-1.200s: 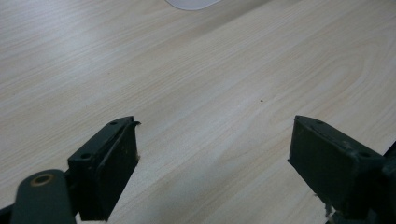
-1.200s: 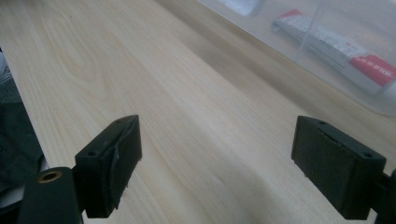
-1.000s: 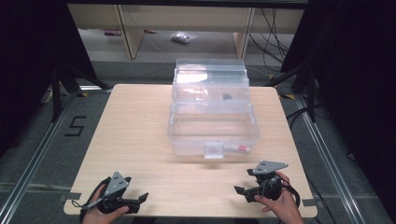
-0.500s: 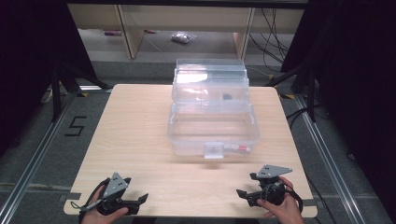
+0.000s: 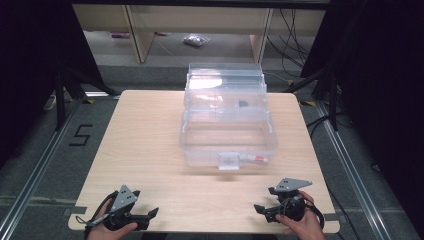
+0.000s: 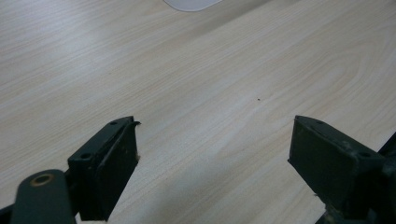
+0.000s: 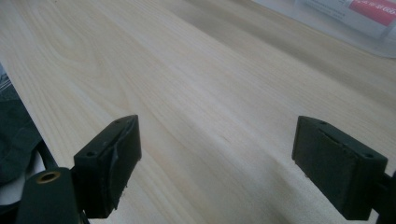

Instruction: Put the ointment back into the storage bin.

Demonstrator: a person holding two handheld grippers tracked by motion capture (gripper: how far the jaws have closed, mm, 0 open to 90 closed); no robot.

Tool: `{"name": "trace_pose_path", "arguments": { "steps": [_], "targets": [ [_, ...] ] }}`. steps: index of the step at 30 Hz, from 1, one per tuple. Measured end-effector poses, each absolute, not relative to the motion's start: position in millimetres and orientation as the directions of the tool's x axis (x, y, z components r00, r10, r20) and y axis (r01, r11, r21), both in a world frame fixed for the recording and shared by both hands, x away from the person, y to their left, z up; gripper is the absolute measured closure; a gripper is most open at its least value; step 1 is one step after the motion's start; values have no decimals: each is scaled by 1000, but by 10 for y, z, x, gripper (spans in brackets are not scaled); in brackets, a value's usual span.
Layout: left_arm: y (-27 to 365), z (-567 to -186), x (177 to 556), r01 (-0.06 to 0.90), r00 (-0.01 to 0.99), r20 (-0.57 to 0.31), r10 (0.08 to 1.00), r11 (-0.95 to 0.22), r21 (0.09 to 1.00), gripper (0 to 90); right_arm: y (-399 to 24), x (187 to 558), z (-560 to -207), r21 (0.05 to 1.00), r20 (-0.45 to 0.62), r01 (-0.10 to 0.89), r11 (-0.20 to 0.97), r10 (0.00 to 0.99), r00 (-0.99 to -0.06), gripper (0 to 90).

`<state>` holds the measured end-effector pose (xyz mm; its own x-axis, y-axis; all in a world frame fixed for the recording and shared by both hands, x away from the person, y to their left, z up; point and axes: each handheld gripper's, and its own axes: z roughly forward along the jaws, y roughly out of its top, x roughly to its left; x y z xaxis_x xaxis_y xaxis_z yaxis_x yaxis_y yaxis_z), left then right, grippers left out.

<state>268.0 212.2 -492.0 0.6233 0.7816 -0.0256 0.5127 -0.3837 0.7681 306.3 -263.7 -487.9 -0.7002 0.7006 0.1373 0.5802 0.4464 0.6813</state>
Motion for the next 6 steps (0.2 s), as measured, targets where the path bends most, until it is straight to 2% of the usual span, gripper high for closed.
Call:
{"name": "trace_pose_path", "arguments": {
  "steps": [6],
  "targets": [
    [2125, -4916, 2679, 517, 623, -27, 782, -385, 764, 150, -2630, 3069, -4884, 683, 123, 570, 457, 696, -707, 164]
  ]
}}
